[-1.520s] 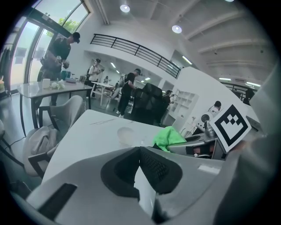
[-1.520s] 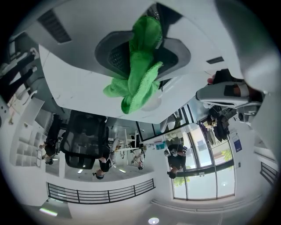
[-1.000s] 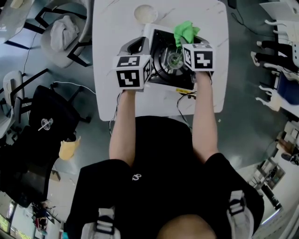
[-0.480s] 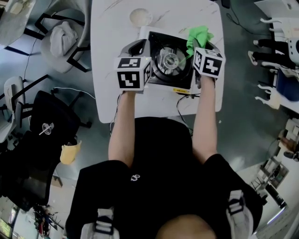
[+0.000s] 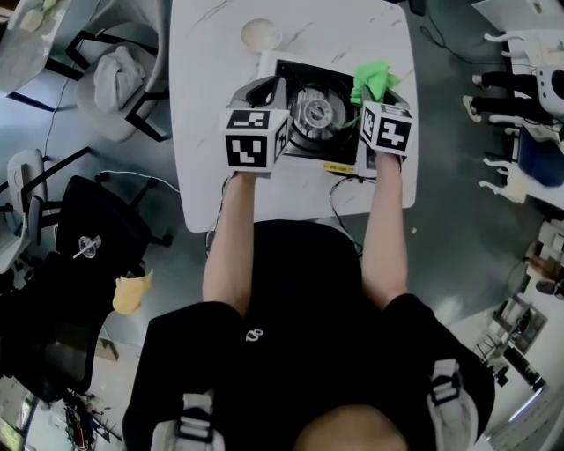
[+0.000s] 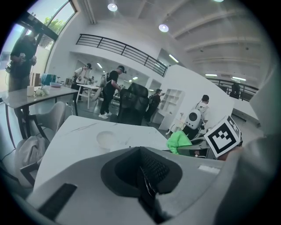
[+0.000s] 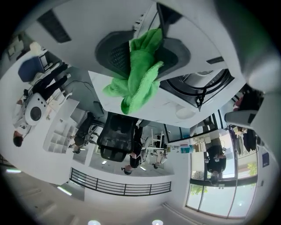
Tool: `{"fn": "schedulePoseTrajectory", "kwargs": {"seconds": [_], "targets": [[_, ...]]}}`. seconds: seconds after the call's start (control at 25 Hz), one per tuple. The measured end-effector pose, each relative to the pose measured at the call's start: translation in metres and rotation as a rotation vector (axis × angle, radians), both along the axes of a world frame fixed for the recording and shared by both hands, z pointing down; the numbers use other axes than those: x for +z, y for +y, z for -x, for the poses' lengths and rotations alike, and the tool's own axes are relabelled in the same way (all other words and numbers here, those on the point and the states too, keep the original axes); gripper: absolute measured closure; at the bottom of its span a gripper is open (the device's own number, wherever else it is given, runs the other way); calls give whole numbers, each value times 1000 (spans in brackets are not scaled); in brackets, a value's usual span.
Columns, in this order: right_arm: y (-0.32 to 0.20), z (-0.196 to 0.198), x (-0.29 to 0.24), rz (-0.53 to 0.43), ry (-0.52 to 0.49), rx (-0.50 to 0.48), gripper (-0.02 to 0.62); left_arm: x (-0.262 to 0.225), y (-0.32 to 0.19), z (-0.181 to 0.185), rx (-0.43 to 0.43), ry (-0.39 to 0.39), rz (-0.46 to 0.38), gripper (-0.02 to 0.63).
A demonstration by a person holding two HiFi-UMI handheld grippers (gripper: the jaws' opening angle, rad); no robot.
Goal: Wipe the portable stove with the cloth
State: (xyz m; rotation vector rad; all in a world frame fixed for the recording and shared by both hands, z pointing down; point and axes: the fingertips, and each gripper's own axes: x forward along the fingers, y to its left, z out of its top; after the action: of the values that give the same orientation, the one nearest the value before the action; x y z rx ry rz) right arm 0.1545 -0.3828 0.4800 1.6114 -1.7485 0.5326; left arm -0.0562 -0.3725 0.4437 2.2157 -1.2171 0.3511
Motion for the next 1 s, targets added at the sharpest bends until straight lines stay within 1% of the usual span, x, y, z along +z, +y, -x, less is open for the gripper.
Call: {"fn": "schedulePoseTrajectory", "kwargs": {"seconds": [0.12, 0.24, 0.44, 0.56, 0.8, 1.0], "targets": [[9, 8, 3, 4, 9, -37, 488, -2, 3, 4, 0, 2, -6, 612], [19, 14, 7, 9, 1, -37, 489, -3, 7, 8, 3, 5, -10, 612], [38, 20, 16, 31, 31, -33, 489, -5, 13, 19, -1, 12, -16, 612], [50, 20, 22, 48, 33, -22, 491, -7, 16, 27, -2, 17, -22, 612], [73, 18, 28, 80, 4, 13, 491, -11, 27, 31, 36, 22, -40, 612], [94, 17, 26, 96, 24, 53, 492, -17, 37, 55, 9, 37, -46, 612]]}}
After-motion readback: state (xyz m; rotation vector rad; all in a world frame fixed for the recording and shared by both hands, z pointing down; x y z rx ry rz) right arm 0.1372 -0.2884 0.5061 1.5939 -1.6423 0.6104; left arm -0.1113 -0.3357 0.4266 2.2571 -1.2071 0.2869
